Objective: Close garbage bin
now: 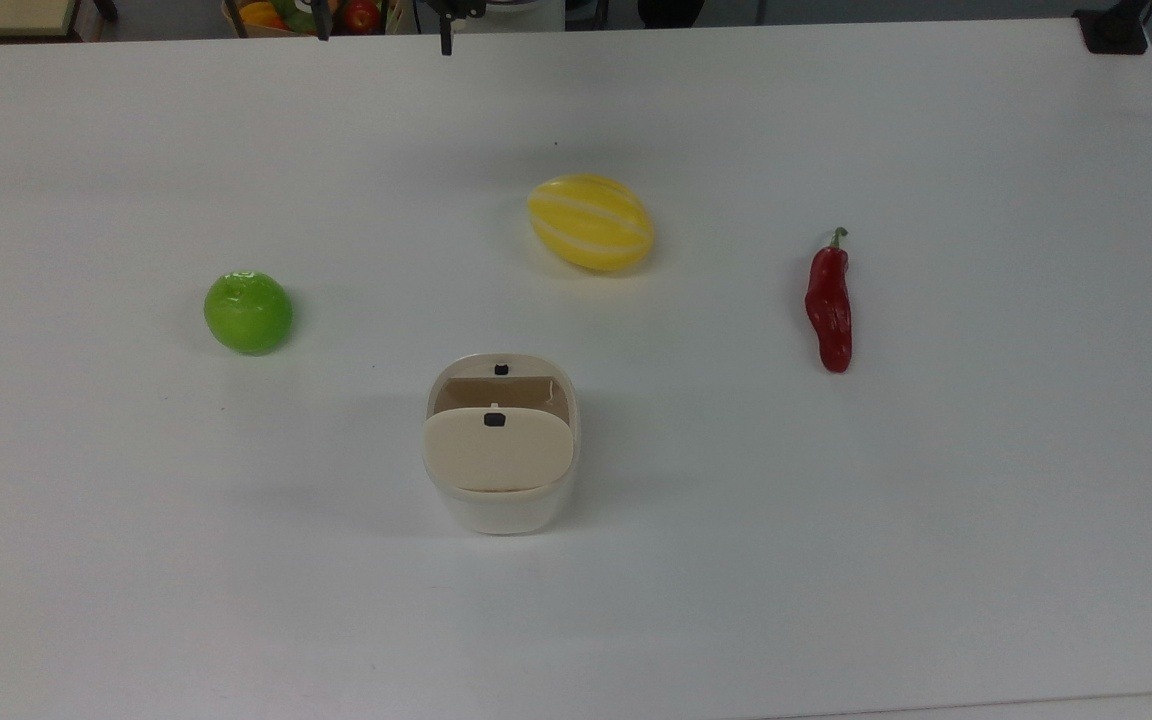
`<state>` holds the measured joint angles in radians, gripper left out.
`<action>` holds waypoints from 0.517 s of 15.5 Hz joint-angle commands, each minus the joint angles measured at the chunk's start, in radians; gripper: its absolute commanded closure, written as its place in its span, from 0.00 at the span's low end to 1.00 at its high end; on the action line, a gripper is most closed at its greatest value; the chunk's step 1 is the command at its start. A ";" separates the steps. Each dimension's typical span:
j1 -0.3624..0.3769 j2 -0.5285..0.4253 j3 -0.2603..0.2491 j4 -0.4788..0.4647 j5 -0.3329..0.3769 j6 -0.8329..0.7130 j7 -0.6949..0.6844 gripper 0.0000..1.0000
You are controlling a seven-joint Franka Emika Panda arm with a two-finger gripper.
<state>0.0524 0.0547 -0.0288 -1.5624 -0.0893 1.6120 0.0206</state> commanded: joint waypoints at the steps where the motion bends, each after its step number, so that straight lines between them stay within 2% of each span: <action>1: 0.000 -0.012 0.000 -0.021 -0.007 -0.003 0.004 0.00; 8: 0.001 -0.009 0.001 -0.004 0.003 -0.004 0.005 0.00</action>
<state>0.0524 0.0562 -0.0288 -1.5622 -0.0891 1.6120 0.0207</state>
